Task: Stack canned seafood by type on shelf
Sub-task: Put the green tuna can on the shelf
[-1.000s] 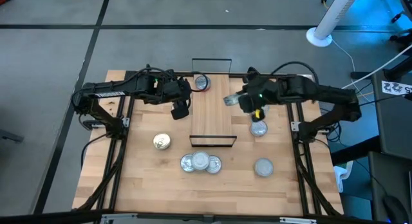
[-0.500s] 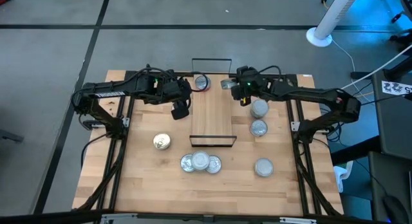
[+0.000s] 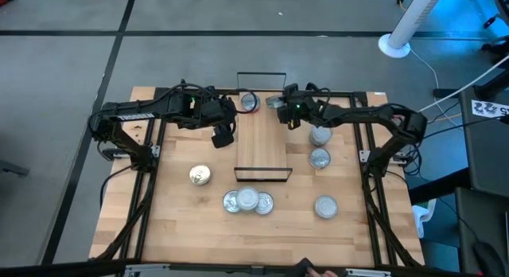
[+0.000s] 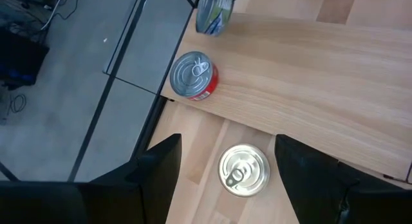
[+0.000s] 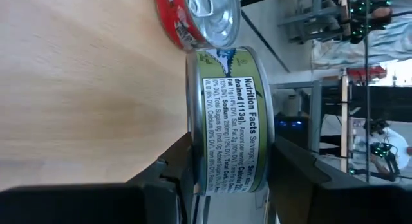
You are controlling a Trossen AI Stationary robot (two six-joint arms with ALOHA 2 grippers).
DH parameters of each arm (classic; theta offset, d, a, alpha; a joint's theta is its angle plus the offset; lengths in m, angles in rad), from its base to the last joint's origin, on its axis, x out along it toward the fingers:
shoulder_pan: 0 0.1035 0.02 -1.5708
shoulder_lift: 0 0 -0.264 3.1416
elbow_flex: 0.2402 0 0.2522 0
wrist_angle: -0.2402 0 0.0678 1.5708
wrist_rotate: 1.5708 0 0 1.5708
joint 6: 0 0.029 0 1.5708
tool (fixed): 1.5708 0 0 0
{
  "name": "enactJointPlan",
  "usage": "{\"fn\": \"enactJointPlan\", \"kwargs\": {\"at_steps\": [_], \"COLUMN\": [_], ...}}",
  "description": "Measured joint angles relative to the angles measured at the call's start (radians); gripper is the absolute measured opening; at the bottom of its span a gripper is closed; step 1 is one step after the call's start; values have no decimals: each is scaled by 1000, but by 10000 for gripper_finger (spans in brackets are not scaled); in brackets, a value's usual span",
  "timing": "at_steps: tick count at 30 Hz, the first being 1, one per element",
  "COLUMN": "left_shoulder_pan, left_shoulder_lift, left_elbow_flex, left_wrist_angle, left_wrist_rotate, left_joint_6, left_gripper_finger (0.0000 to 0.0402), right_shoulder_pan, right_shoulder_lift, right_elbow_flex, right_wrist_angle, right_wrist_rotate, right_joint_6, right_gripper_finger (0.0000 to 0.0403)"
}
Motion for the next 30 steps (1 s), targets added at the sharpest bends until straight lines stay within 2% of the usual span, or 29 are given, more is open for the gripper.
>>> {"fn": "enactJointPlan", "kwargs": {"at_steps": [15,30], "left_shoulder_pan": [0,0], "left_shoulder_lift": [0,0], "left_elbow_flex": [0,0], "left_wrist_angle": [0,-1], "left_wrist_rotate": [0,0], "left_joint_6": [1,2], "left_gripper_finger": [246,246], "right_shoulder_pan": [-1,-1], "right_shoulder_lift": [59,61], "right_elbow_flex": [2,0], "right_wrist_angle": [32,-53], "right_wrist_rotate": [-57,-123], "right_joint_6": [42,93], "right_gripper_finger": [154,210]}}
